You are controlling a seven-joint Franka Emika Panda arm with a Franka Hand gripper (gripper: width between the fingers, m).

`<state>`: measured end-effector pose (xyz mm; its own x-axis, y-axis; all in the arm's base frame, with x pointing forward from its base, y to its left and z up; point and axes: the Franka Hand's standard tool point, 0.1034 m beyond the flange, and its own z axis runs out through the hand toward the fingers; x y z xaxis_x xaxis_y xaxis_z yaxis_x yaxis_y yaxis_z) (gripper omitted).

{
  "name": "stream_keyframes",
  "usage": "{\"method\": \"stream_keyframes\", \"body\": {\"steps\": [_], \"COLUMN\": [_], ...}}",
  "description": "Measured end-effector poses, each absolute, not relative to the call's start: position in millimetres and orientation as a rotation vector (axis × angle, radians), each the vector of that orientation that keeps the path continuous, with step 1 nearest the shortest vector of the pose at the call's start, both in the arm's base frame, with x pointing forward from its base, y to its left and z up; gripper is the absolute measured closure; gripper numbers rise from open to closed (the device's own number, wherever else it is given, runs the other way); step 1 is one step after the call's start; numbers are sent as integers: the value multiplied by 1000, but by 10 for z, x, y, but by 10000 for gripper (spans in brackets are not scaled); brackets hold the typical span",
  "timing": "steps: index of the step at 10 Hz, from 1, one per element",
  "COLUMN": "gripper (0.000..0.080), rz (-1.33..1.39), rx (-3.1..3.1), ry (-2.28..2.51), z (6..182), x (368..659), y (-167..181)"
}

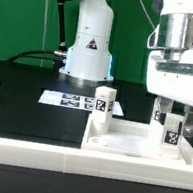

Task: Assemble square table

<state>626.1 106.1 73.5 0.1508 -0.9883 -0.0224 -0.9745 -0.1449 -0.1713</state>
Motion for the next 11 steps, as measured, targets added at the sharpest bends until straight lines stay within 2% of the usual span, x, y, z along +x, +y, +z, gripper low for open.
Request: {"method": "stream_keyframes", "body": {"steps": [11], "gripper": [150], "rz": [-217], "rx": [-3001], "ry": [821], "z": [752], "x": [6277], "y": [1004]}}
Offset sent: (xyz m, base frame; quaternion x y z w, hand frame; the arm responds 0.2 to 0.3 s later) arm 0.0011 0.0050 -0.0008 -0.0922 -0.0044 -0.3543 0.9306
